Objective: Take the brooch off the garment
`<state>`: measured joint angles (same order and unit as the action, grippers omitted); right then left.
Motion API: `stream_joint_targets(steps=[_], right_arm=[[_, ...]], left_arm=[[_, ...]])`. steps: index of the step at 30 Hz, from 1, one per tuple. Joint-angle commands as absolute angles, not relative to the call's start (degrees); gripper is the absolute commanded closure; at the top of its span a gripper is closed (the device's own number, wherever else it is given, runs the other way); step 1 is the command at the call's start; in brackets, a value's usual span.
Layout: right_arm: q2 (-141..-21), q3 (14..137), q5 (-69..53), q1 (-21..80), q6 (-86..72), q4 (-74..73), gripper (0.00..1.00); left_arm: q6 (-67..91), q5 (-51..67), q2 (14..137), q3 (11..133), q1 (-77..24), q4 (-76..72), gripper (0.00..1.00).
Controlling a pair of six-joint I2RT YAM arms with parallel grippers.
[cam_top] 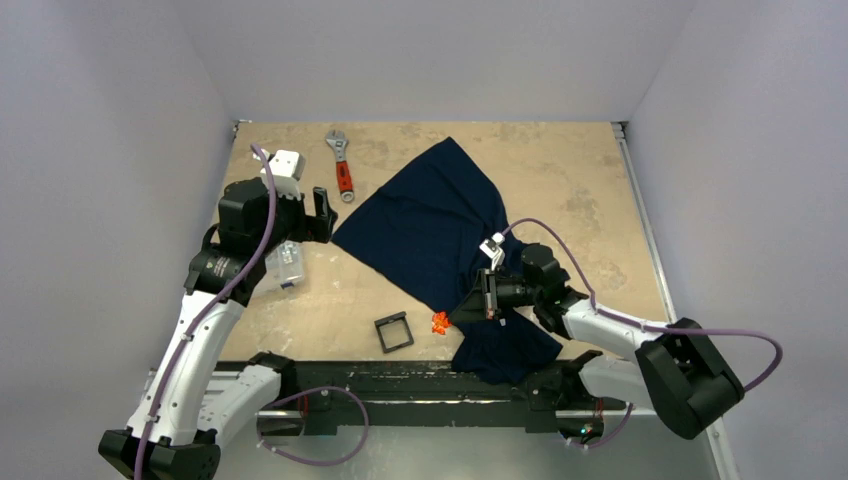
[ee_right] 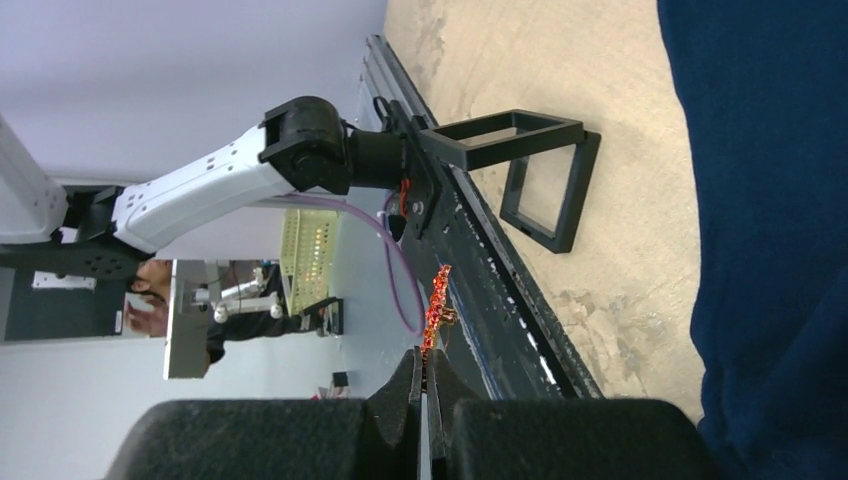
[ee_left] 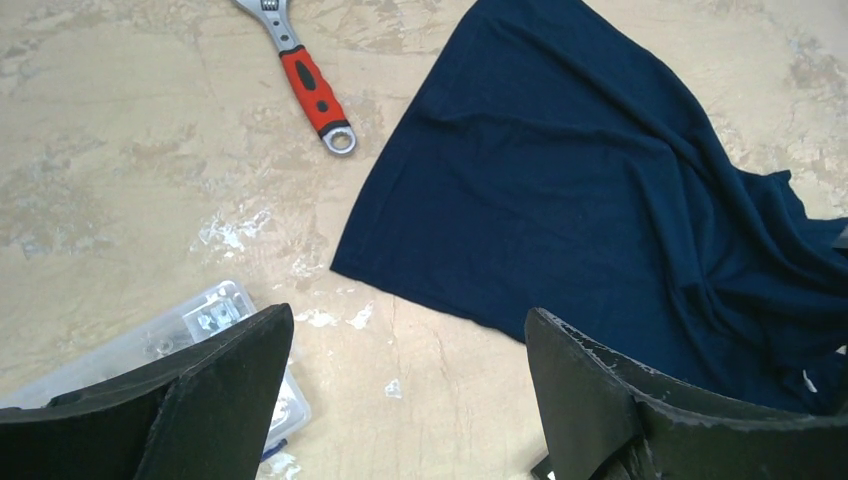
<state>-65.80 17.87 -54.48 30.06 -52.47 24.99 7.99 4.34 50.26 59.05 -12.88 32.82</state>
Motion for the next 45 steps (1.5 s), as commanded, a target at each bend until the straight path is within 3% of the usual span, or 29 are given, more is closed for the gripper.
stream_joint_targets(steps=[1,7,25,45], right_arm=[[-69.3,17.16,-50.84,32.47,-57.07,34.58,1.0],[-76.66,17.49,-47.73,36.87,-62.42,45.05,1.0],[-94.0,23.27,-35.09,48.69,-69.88,54.58,1.0],[-102.48,27.26,-31.03,50.69,-71.15,58.3,1.0]], left_arm=[[12.53,6.53,51.35,62.69,-11.58,33.57,0.14],[15.61,7.7,53.98,64.03,-10.52,32.47,0.14],[20.01,12.46,53.5,62.86,-6.83,32.5,0.14],[21.1,14.72,51.94,59.93,-4.68,31.73,0.13]])
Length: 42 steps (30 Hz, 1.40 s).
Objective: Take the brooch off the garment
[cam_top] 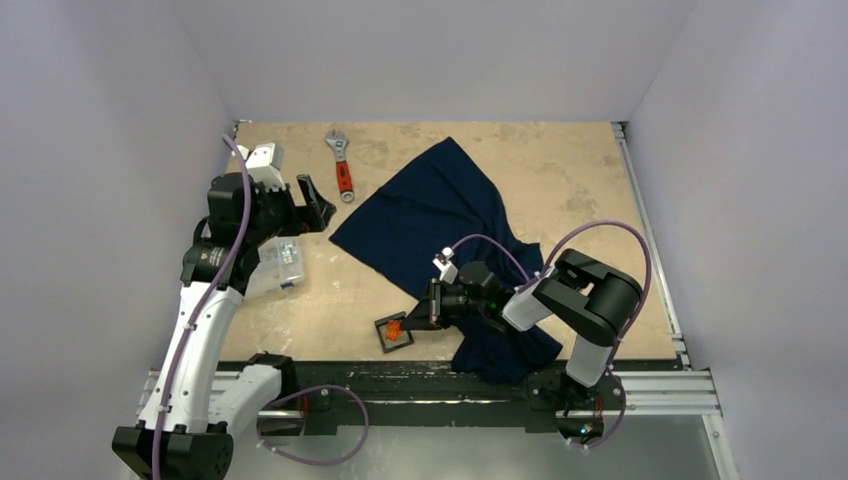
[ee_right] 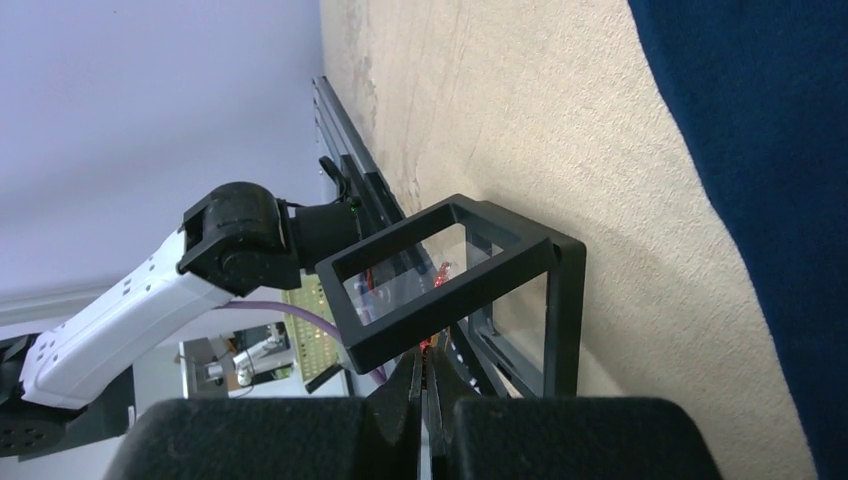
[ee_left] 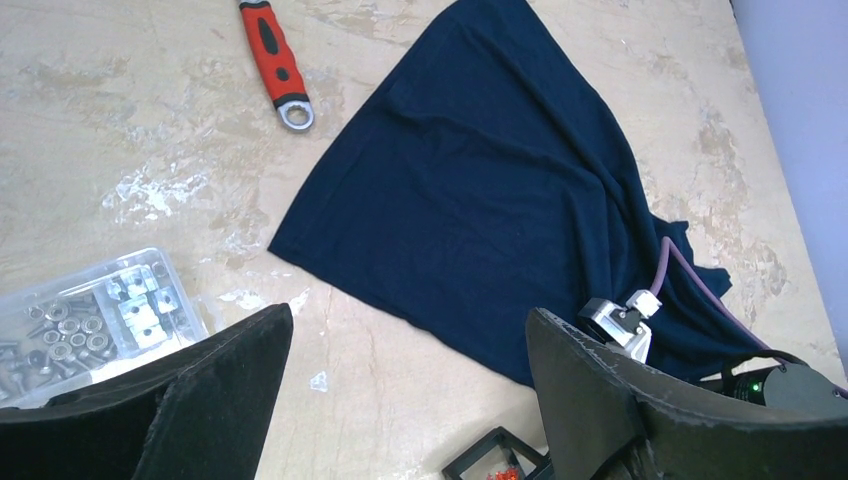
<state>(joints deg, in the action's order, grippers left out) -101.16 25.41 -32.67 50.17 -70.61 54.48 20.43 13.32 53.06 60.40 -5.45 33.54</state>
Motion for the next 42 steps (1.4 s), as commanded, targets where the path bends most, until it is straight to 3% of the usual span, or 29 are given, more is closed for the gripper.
stream_joint_targets(steps=[1,10,17,23,29,42], right_arm=[[-103.07,27.43,-30.88,50.83,-71.45,58.6,1.0],[-105.73,28.63,-29.93,51.53,-72.2,58.21,1.0],[-101.81,27.67,-29.46,51.57,-71.45,52.12,0.85],[-97.84,26.42,-28.89,51.46,-70.56,47.63,0.57],[-94.35,26.45,-28.01,51.42,-69.85,42.3,0.42],[-82.08,25.15,-29.43,47.72,-61.98,30.18,0.29]], left_arm=[[21.09,14.8,51.94,59.8,-4.6,31.73,0.13],[20.58,15.11,51.46,59.99,-3.42,32.66,0.13],[21.21,15.53,51.33,59.26,-3.07,32.4,0.12],[21.74,15.91,51.54,59.22,-2.99,31.9,0.12],[21.93,15.92,51.56,59.42,-2.99,32.58,0.12],[15.27,17.51,50.73,58.56,-2.99,35.11,0.09]])
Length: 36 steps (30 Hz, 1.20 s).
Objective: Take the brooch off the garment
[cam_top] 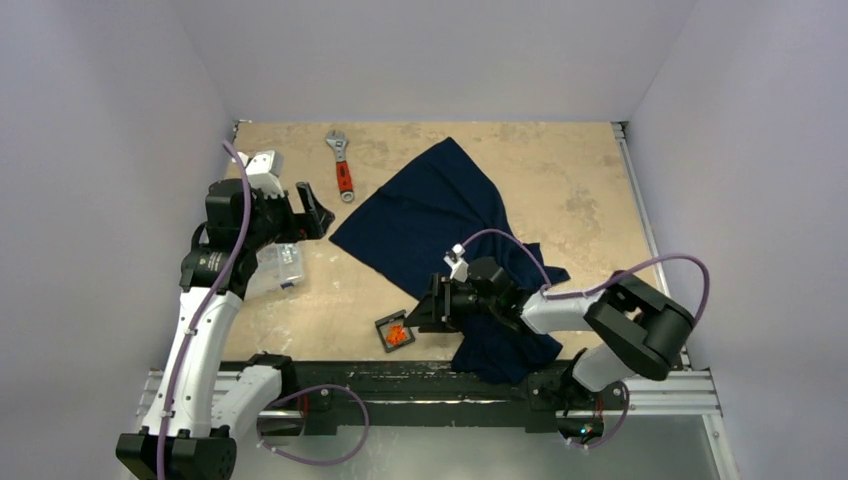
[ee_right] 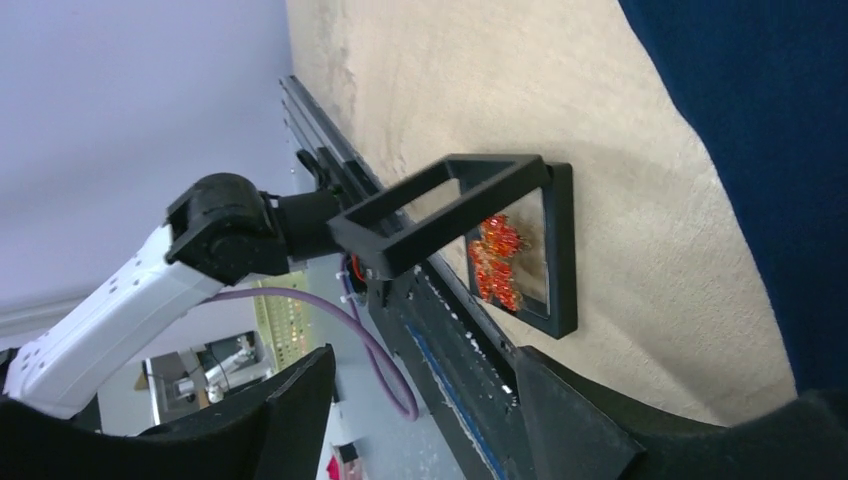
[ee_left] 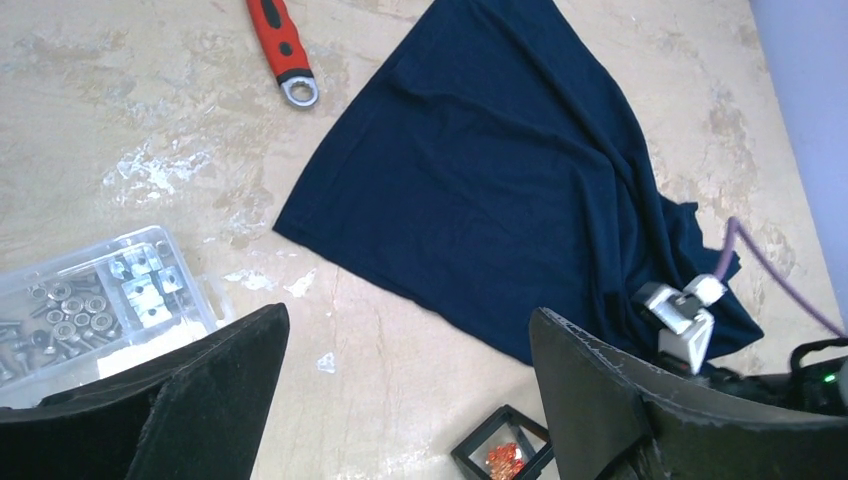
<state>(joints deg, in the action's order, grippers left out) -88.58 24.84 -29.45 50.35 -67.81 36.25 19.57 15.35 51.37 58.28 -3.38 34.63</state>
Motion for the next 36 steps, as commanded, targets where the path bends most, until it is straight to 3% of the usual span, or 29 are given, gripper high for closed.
stream_joint_targets(steps=[1,7,10,16,22,27,36], right_arm=[[-79.9,25.51,-29.93,45.99,-60.13,27.87,0.27],[-71.37,33.57,-33.72,34.78,-45.89,10.74,0.08],[-68.92,42.19,-33.89,29.93,-33.63,-2.66,0.05],[-69.7,59.29,-33.44,14.79,-11.78,-27.64,0.03],[-79.24,70.35,-28.33,-2.38,15.17,-48.16,0.09],[-87.19,70.18,-20.78,-8.38,24.69,-49.98,0.18],[-91.67,65.94,-16.06,-3.07,17.95,-40.26,0.21]], left_arm=[[13.88,18.15,50.96,58.76,-3.04,35.38,0.07],[4.89,21.33,55.3,62.64,-2.99,38.88,0.0],[1.11,23.18,58.76,65.97,-3.0,41.3,0.0],[-4.01,23.56,64.31,70.84,-3.12,42.57,0.0],[-5.93,22.14,68.61,76.42,-3.12,45.12,0.0],[-8.31,20.44,70.43,79.58,-3.08,47.72,0.0],[-7.74,19.47,73.5,81.43,-3.09,47.64,0.0]])
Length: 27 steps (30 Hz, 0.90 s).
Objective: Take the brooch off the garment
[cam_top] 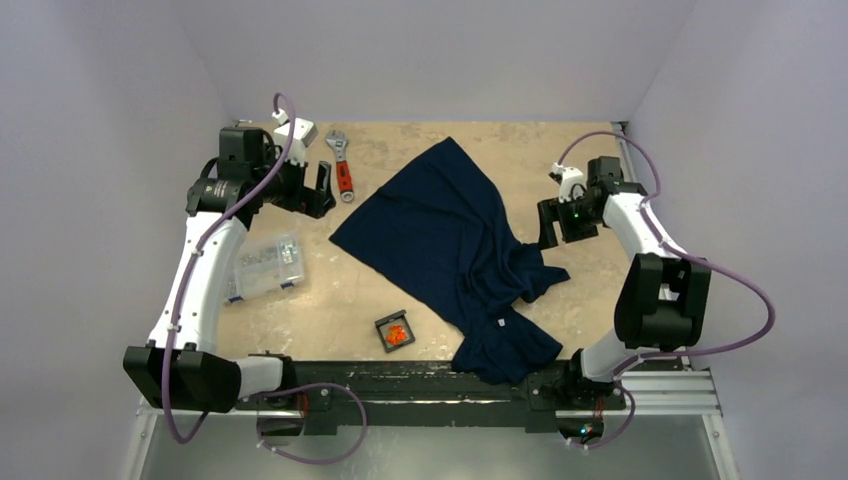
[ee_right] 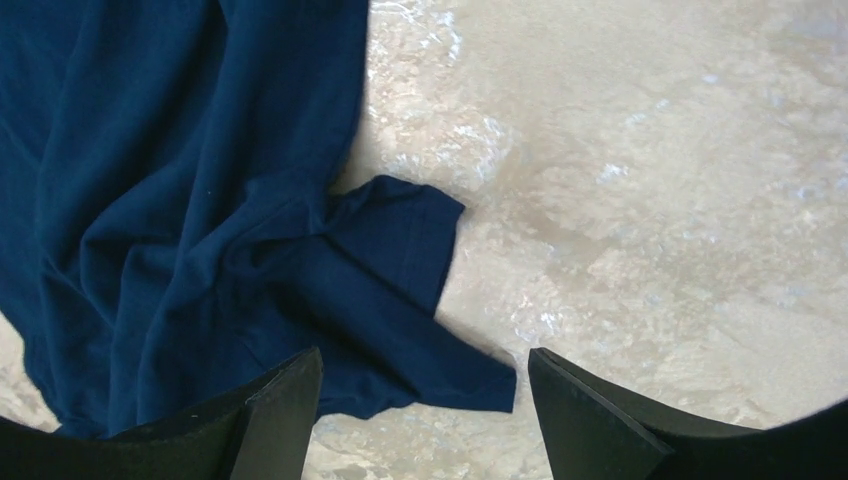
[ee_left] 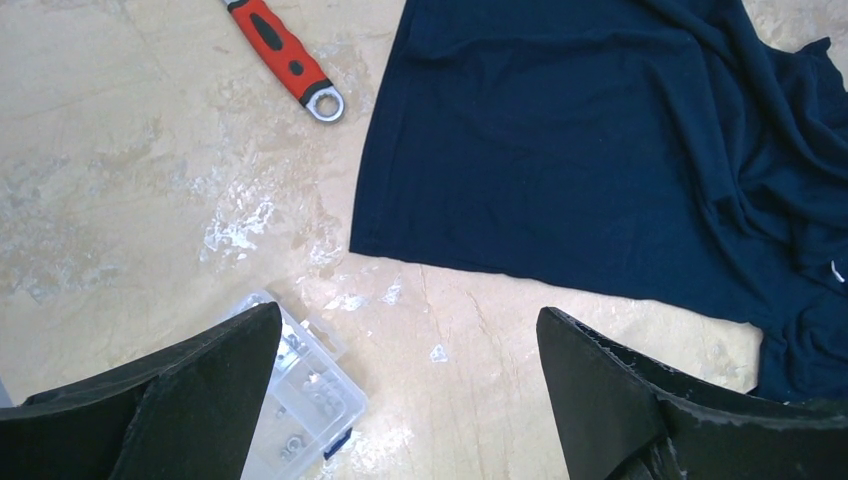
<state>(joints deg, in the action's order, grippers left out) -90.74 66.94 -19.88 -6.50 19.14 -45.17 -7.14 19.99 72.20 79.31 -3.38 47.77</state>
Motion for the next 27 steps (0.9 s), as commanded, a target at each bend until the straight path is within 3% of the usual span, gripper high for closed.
stream_joint_targets(steps=[1,14,18,23,24,27], right_arm=[[-92.54,65.82,-14.19,-1.61,17.35,-39.28,0.21],[-102.58,67.97,-7.3,3.65,15.77,-36.45,0.28],[-102.67,64.46,-4.76,5.31,16.42,-33.68,0.35],[-104.15,62.4,-0.38,8.54,18.16,-31.08,0.53],[-105.56,61.5,1.52,8.31,20.31,-29.33,0.68],[-108.19,64.79,2.43,3.77,25.13,-31.63,0.9]], left_arm=[[-7.47,19.78,73.94,81.69,-3.08,47.61,0.0],[-4.51,23.01,76.68,85.46,-3.08,46.84,0.0],[-3.71,22.94,77.74,85.91,-3.08,46.29,0.0],[-3.26,22.81,78.32,86.37,-3.08,46.23,0.0],[-3.33,22.93,78.92,86.99,-3.08,46.25,0.0],[-3.75,22.85,79.97,87.87,-3.08,46.42,0.0]])
